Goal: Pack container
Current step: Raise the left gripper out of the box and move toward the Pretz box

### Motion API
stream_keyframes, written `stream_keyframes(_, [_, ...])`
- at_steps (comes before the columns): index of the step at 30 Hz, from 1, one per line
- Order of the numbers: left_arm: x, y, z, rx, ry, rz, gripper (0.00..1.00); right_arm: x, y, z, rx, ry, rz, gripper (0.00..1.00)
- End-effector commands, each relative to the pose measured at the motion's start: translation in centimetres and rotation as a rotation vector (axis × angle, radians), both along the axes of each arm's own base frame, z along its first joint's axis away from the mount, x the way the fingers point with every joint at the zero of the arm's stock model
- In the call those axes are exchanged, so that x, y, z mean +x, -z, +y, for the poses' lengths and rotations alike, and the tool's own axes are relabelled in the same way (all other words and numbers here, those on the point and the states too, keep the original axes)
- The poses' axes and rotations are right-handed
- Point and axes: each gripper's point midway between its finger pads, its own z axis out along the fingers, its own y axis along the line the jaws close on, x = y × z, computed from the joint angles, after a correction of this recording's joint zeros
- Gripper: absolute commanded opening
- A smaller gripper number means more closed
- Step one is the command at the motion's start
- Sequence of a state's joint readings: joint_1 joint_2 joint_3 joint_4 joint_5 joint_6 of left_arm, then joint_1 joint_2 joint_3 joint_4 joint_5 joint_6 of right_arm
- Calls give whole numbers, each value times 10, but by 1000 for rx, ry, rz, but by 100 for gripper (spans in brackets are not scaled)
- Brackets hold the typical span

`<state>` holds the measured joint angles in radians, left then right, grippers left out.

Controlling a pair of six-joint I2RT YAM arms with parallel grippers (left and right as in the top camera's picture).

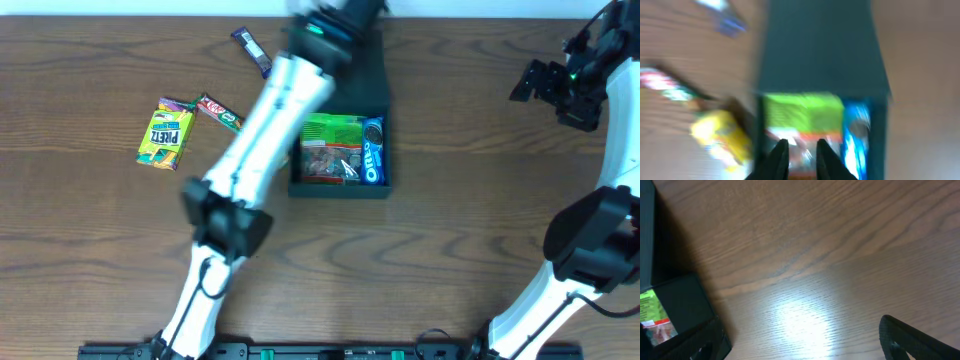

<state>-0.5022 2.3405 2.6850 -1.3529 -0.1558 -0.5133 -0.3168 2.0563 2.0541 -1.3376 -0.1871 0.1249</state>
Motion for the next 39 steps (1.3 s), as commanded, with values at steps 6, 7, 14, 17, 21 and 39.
stream_keyframes(6, [97, 53, 103, -243, -505, -56, 96, 0, 2, 1, 3, -14, 4, 99])
stream_keyframes(7, [108, 63, 105, -287, -523, -58, 95, 0, 2, 2, 3, -16, 4, 99])
stream_keyframes(14, [137, 117, 104, -356, -612, -51, 96, -1, 3, 11, 8, -34, 18, 99])
stream_keyframes(17, [144, 139, 103, -403, -665, -31, 96, -2, 3, 15, 10, -43, 26, 99])
stream_keyframes(21, [153, 156, 107, -415, -680, -41, 96, -2, 3, 18, 11, -50, 27, 99])
stream_keyframes(39, [215, 166, 95, -516, -592, -278, 96, -8, 5, 23, 24, -35, 58, 99])
